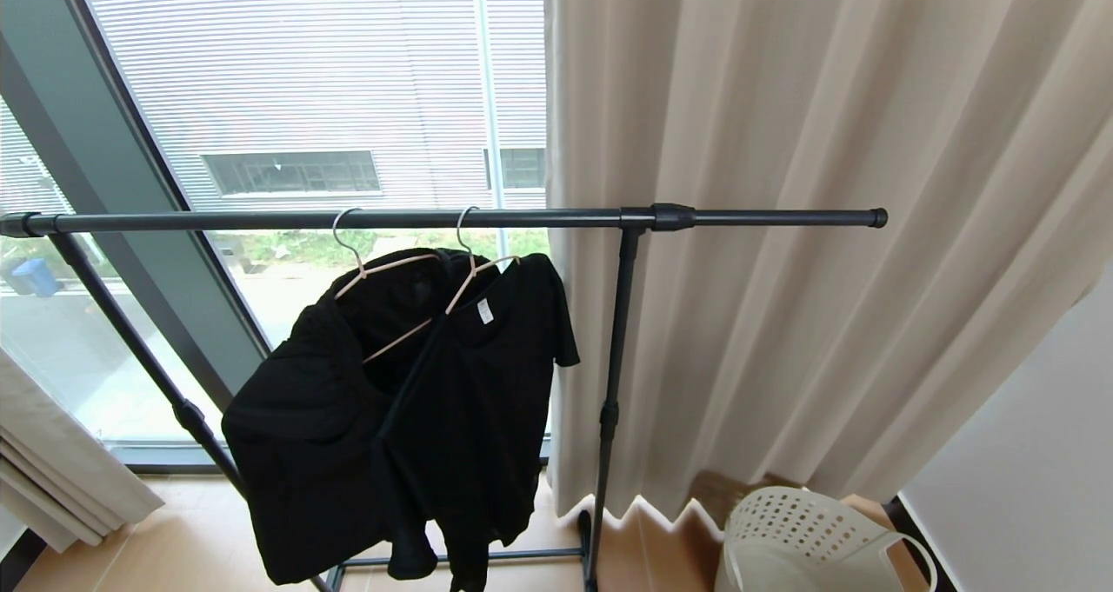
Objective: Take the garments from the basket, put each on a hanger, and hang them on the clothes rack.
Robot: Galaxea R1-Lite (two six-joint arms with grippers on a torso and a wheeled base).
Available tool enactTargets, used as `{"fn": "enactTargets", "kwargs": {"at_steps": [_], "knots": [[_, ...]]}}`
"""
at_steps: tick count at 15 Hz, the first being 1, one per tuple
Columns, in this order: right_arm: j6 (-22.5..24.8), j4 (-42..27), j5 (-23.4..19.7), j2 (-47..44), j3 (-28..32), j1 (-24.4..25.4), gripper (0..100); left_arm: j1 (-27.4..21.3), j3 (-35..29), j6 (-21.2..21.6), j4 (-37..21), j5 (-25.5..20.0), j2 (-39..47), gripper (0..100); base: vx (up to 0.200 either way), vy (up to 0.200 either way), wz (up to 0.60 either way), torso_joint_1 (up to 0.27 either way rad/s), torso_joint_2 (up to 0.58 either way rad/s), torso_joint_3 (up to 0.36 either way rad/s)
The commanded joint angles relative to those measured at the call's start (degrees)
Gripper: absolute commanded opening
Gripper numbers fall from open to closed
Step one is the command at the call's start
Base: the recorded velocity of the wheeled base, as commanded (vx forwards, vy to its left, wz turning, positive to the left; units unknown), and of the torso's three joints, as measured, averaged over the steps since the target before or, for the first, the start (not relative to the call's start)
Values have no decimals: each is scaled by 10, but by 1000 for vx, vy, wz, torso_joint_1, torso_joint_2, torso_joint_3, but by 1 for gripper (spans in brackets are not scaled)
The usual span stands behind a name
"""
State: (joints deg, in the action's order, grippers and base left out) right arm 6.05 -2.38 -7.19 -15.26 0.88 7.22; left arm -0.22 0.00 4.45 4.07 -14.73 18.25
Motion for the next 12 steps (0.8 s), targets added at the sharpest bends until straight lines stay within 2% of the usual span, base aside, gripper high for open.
{"fn": "enactTargets", "kwargs": {"at_steps": [1, 5, 7, 12], "knots": [[0, 0, 0, 37, 0, -35, 100, 1, 0, 2, 1, 1, -37, 100, 0, 0, 0, 0, 0, 0], [0, 0, 0, 54, 0, -41, 100, 1, 0, 5, 0, 0, -176, 100, 0, 0, 0, 0, 0, 0], [0, 0, 0, 67, 0, -41, 100, 0, 0, -3, 1, 21, -182, 100, 0, 0, 0, 0, 0, 0], [0, 0, 0, 117, 0, -56, 100, 0, 0, -10, 1, 23, -182, 100, 0, 0, 0, 0, 0, 0]]}}
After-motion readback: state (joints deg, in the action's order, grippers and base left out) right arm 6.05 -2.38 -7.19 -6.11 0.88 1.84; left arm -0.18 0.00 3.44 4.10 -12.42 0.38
